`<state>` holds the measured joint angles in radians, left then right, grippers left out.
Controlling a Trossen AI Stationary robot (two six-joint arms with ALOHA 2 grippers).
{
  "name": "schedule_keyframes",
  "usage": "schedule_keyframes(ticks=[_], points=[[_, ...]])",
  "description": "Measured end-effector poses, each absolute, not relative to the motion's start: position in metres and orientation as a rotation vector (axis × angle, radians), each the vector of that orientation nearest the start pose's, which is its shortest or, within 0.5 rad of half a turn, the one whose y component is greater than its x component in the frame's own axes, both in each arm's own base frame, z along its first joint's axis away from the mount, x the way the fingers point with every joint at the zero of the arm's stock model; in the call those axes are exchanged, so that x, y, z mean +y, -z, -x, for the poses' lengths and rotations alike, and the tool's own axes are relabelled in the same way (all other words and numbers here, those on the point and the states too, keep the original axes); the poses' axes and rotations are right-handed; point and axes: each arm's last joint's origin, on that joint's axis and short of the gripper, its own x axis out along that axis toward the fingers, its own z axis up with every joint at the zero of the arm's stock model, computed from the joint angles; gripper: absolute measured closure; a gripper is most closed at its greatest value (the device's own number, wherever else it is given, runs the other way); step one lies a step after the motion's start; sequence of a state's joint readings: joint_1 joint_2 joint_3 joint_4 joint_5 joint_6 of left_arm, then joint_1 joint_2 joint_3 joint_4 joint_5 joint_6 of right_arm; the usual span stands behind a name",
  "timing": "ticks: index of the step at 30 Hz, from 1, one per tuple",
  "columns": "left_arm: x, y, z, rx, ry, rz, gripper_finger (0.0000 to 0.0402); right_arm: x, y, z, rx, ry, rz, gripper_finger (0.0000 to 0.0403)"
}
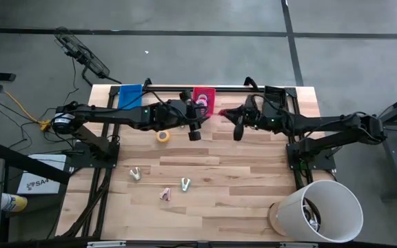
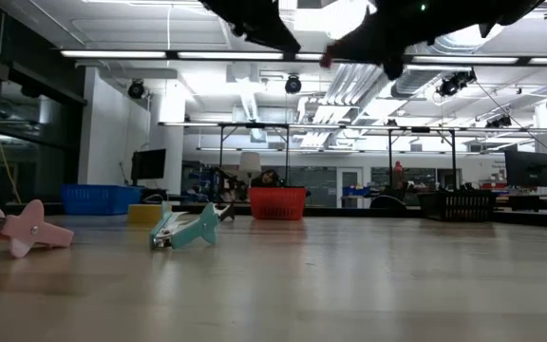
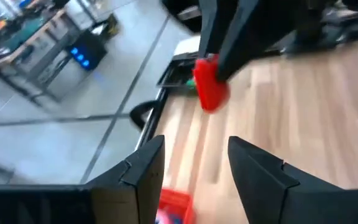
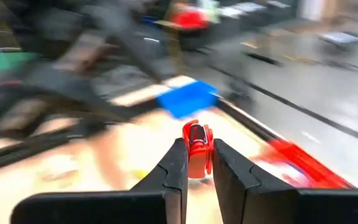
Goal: Pick and place Stapler, Stapler remover, tape
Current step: Put the red stapler into the black bin
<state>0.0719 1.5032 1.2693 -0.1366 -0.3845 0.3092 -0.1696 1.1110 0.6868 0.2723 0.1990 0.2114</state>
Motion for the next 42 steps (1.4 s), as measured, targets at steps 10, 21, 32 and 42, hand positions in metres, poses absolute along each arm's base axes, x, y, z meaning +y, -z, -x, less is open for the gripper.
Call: schedule_keyframes(ticks=[10,21,32,42], points=[[0.035,-0.336,-0.313,0.601,-0.438,-0.313,0.0227,-0.059,-0.252,-0.222,0.2,1.035,-0.37,0.0361],[0.034,-0.341,-0.299,0.627,-0.448,-0.267,0.0227,-0.082,-0.202,-0.182,0.165,1.465,-0.657,0.0361],[0.033,-0.341,-0.299,0.624,-0.422,-0.234,0.0227,-0.109,-0.166,-0.143,0.007,1.768,-0.789,0.0362],[0.033,-0.34,-0.299,0.617,-0.426,-0.205,0.0227,-0.131,-0.161,-0.128,-0.164,1.825,-1.013,0.0362]])
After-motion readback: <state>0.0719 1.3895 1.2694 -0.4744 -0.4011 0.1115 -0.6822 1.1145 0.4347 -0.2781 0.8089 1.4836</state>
